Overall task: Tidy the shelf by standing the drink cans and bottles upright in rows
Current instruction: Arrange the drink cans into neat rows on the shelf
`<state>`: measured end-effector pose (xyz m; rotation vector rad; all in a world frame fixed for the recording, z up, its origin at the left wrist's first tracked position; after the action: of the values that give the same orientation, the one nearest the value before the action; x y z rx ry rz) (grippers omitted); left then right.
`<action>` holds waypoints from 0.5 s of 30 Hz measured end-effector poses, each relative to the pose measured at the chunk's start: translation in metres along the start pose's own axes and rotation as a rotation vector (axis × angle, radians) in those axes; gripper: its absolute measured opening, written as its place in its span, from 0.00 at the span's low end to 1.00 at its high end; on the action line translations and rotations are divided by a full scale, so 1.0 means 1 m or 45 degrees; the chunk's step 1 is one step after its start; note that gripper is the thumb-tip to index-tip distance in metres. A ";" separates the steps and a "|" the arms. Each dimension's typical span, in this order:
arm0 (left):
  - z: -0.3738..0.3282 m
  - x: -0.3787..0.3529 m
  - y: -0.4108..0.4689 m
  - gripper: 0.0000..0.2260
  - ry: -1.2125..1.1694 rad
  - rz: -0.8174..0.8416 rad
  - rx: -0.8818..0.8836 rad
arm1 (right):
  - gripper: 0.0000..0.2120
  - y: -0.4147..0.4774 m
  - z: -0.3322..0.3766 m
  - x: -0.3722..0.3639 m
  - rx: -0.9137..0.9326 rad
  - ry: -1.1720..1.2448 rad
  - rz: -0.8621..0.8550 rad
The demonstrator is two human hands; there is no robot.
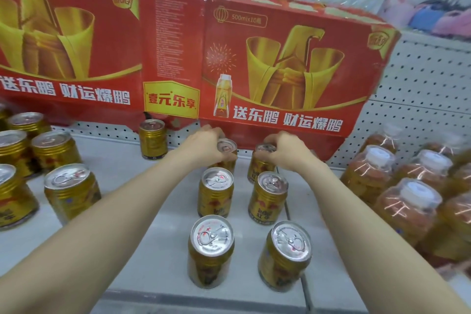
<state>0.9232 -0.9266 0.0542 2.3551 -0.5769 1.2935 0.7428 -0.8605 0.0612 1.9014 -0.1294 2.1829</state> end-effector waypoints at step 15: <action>-0.005 0.005 -0.007 0.25 -0.006 -0.016 -0.041 | 0.20 -0.004 0.010 -0.005 0.098 -0.087 0.022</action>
<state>0.9259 -0.9186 0.0595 2.3329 -0.5792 1.2642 0.7543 -0.8599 0.0575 2.0251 -0.0753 2.1643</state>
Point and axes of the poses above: each hand's wrist, its own y-axis towards the middle knuckle, its own x-axis out of the back of the hand, z = x × y, the point moved 9 cm from there along y, towards the middle knuckle, and after that the axes turned 9 degrees about -y, right-handed, at the moved point
